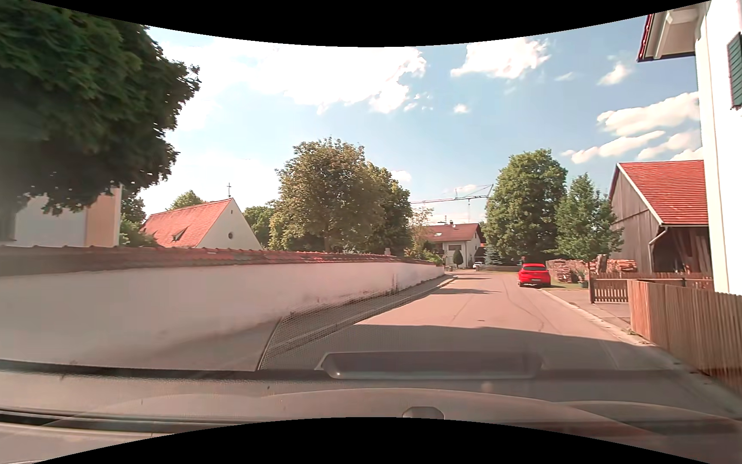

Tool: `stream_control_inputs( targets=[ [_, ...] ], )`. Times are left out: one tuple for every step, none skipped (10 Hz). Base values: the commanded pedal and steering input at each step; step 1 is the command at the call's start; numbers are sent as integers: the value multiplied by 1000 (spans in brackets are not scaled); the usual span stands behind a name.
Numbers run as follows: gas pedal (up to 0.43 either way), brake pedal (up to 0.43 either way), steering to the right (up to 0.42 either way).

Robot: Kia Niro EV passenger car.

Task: Follow the waypoints while adhering to traffic rules and regulations

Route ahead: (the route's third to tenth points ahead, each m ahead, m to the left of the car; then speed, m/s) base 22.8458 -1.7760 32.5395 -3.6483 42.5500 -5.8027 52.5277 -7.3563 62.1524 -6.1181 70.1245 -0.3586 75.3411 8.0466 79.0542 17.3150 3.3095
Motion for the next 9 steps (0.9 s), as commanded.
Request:
stream_control_inputs(
  targets=[
    [110, 0, 372],
    [110, 0, 349],
    [110, 0, 328],
    [110, 0, 298],
    [110, 0, 264],
    [110, 0, 235],
    [110, 0, 210],
    [110, 0, 169],
    [110, 0, 130]
  ],
)
